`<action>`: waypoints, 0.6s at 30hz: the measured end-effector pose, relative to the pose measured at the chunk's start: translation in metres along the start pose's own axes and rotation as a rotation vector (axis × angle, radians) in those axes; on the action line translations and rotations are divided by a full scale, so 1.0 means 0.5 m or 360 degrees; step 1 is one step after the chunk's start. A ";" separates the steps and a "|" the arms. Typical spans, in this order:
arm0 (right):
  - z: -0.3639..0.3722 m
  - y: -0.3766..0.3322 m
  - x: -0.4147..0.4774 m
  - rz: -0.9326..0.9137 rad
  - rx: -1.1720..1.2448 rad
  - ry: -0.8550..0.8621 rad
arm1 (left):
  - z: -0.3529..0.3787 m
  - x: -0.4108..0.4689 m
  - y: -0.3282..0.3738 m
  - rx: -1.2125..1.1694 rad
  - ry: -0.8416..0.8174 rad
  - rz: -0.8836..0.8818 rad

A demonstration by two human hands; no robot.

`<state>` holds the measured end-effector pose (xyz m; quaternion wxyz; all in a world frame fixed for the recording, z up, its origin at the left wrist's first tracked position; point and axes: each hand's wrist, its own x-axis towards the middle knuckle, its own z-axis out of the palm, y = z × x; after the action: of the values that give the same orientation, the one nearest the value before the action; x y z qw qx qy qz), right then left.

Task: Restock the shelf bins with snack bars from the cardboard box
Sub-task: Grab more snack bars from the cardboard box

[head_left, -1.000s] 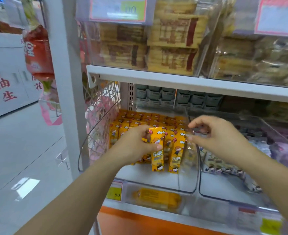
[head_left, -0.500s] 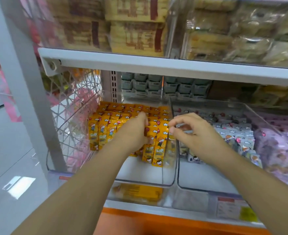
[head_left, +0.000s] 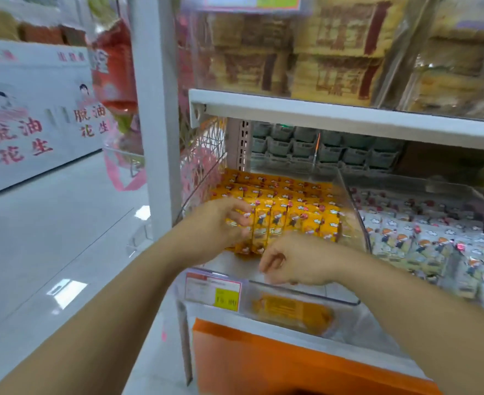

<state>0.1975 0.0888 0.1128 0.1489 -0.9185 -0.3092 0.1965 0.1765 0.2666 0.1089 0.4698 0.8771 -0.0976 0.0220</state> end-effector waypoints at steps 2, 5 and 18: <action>0.007 -0.003 0.023 0.0093 -0.0066 -0.0341 | -0.004 -0.010 -0.009 -0.0009 -0.0035 -0.0035; 0.010 -0.006 0.038 0.0250 -0.0006 -0.0631 | -0.005 -0.015 -0.017 -0.0020 -0.0082 -0.0042; -0.056 -0.001 -0.011 0.0154 0.0390 0.0526 | 0.001 -0.009 0.014 0.0012 -0.0100 -0.0027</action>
<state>0.2061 0.0814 0.1389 0.2985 -0.9270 -0.2099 0.0864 0.1709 0.2630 0.1136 0.4633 0.8799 -0.1047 -0.0094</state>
